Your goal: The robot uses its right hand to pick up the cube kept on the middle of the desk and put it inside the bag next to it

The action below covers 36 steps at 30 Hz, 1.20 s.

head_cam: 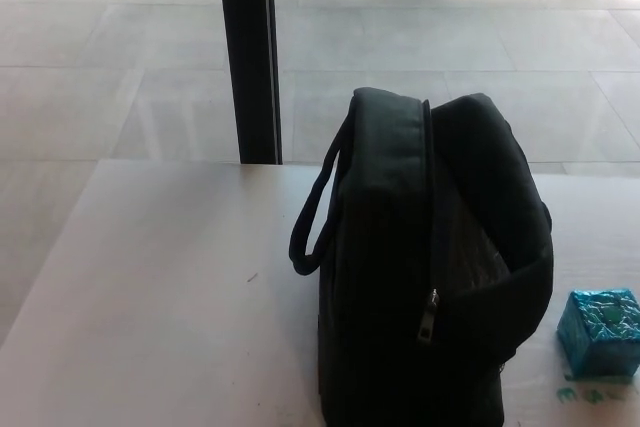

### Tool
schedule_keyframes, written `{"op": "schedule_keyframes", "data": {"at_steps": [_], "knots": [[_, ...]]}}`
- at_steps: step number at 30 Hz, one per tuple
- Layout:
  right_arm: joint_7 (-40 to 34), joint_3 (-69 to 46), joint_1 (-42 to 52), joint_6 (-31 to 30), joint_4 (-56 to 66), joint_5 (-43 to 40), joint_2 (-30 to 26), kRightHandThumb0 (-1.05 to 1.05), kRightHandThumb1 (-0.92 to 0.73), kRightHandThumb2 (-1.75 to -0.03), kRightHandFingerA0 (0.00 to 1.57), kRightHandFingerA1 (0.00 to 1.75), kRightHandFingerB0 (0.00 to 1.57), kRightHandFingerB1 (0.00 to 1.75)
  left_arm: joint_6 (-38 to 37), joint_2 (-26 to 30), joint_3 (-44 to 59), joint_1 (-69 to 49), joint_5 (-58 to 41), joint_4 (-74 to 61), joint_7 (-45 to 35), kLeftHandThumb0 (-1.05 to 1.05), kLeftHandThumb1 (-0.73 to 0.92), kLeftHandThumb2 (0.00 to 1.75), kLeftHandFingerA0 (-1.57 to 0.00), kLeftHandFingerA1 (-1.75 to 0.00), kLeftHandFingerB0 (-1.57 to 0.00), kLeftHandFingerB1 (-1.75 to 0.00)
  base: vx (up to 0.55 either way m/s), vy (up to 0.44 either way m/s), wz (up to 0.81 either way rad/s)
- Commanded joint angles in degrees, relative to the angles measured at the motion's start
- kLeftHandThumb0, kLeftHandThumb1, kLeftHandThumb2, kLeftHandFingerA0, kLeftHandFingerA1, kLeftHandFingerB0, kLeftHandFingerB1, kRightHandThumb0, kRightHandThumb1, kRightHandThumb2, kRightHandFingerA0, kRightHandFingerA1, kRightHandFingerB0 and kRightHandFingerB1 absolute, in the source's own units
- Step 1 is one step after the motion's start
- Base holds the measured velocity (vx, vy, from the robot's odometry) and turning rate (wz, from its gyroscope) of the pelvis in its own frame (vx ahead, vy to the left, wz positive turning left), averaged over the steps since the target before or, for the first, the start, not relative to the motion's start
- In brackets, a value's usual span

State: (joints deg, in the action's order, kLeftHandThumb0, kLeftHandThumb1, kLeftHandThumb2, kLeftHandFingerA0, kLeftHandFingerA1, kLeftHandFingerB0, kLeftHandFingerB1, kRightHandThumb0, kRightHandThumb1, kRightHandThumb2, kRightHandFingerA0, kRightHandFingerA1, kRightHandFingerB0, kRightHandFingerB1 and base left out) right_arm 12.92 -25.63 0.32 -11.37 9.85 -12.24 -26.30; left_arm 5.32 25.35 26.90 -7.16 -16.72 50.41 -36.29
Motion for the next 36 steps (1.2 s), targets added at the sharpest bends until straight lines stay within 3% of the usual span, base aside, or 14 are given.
{"op": "schedule_keyframes", "data": {"at_steps": [1, 2, 3, 8, 13, 14, 15, 19, 20, 27, 28, 29, 33, 36], "knots": [[-2.32, 5.77, -3.55, -5.25, 3.65, 5.16, -1.54, -0.85, -0.58, -0.97, 0.08, 0.51, 0.07, 0.41, 0.68, 1.24, 0.43, -0.19, -1.26, 0.16, -0.33, -0.83, 0.81, 0.66, -0.26, -0.53, -0.22, -0.35, 0.00, 0.000, 0.00], [-2.06, 7.41, -4.63, -5.50, 3.60, 6.09, -2.07, -0.77, -0.74, -0.62, 0.10, 0.38, 0.12, 0.25, 0.51, 1.23, 0.43, -0.17, -1.31, 0.38, -0.35, -0.84, 0.81, 0.65, -0.26, -0.53, -0.22, -0.35, 0.00, 0.000, 0.00], [-1.32, 9.51, -6.07, -4.09, 2.60, 6.92, -2.07, -0.71, -0.56, -0.93, 0.03, 0.40, 0.05, 0.30, 0.74, 1.15, 0.40, -0.38, -1.34, -0.14, -0.10, -0.82, 0.63, 1.02, -0.23, -0.58, -0.17, -0.47, 0.00, 0.000, 0.00], [-0.81, 18.49, -11.08, -5.68, 1.28, 13.84, -4.99, -0.83, -0.76, -0.64, 0.09, 0.44, 0.09, 0.26, 0.48, 1.22, 0.30, -0.40, -1.36, -0.01, -0.25, -0.83, 0.82, 0.65, -0.26, -0.52, -0.23, -0.35, 0.00, 0.000, 0.00], [0.72, 24.74, -16.45, -4.45, -4.88, 17.08, -6.40, -0.86, -0.60, -1.01, 0.02, 0.39, 0.09, 0.20, -0.17, 1.58, -0.09, 0.26, -0.69, 1.58, -0.03, -0.84, 0.81, 0.65, -0.27, -0.50, -0.23, -0.34, 0.00, 0.000, 0.00], [1.34, 27.22, -18.36, -3.72, -7.34, 19.08, -7.30, -0.86, -0.61, -1.01, 0.02, 0.36, 0.10, 0.19, -0.62, 1.65, -0.23, 0.37, -0.44, 1.98, 0.13, -0.83, 0.63, 1.02, -0.22, -0.56, -0.17, -0.46, 0.00, 0.000, 0.00], [1.52, 28.82, -19.45, -3.47, -8.83, 20.68, -8.18, -0.88, -0.63, -1.02, 0.02, 0.33, 0.09, 0.18, -0.22, 1.59, -0.02, 0.51, -0.69, 2.17, 0.35, -0.84, 0.80, 0.64, -0.28, -0.49, -0.24, -0.34, 0.00, 0.000, 0.00], [1.34, 33.38, -23.70, -4.49, -14.62, 24.43, -9.55, -0.89, -0.64, -1.01, 0.00, 0.23, 0.04, 0.19, -1.13, 1.63, -0.29, -0.18, -0.59, 1.58, -0.46, -0.84, 0.65, 1.03, -0.25, -0.59, -0.16, -0.47, 0.00, 0.000, 0.00], [1.14, 33.92, -24.24, -4.41, -15.38, 24.97, -9.73, -0.88, -0.64, -1.01, 0.00, 0.23, 0.04, 0.20, -0.82, 1.61, -0.17, -0.15, -0.76, 1.55, -0.38, -0.82, 0.82, 0.64, -0.29, -0.53, -0.24, -0.35, 0.00, 0.000, 0.00], [0.70, 38.92, -29.39, -3.11, -23.77, 29.30, -11.30, -0.91, -0.65, -1.02, 0.00, 0.21, 0.05, 0.19, -0.33, 2.01, -0.20, 0.04, -0.54, 2.32, 0.48, -0.83, 0.81, 0.65, -0.28, -0.51, -0.26, -0.35, 0.00, 0.000, 0.00], [0.68, 39.70, -29.95, -2.80, -25.09, 29.90, -11.50, -0.84, -0.79, -0.63, 0.00, 0.22, 0.07, 0.26, -0.21, 1.96, -0.18, -0.04, -0.60, 2.12, 0.60, -0.82, 0.81, 0.65, -0.28, -0.50, -0.26, -0.35, 0.00, 0.000, 0.00], [0.50, 40.80, -29.84, -1.77, -26.44, 31.02, -11.96, -0.93, -0.65, -1.06, 0.00, 0.20, 0.12, 0.22, 0.17, 1.90, -0.21, -0.08, -0.75, 1.66, 0.38, -0.81, 0.81, 0.65, -0.27, -0.49, -0.25, -0.35, 0.00, 0.000, 0.00], [2.24, 44.33, -28.20, -1.14, -27.19, 32.91, -12.77, -0.83, -0.78, -0.64, 0.00, 0.21, 0.13, 0.26, -0.52, 2.00, -0.10, -0.11, -0.82, 2.13, 0.11, -0.82, 0.81, 0.65, -0.29, -0.53, -0.26, -0.37, 0.00, 0.000, 0.00], [3.44, 47.33, -27.37, -0.54, -27.13, 34.94, -13.45, -0.84, -0.61, -0.99, 0.00, 0.22, 0.09, 0.34, 0.11, 2.06, -0.25, -0.29, -0.68, 1.16, 0.65, -0.83, 0.80, 0.65, -0.30, -0.52, -0.27, -0.36, 0.00, 0.000, 0.00]]}}
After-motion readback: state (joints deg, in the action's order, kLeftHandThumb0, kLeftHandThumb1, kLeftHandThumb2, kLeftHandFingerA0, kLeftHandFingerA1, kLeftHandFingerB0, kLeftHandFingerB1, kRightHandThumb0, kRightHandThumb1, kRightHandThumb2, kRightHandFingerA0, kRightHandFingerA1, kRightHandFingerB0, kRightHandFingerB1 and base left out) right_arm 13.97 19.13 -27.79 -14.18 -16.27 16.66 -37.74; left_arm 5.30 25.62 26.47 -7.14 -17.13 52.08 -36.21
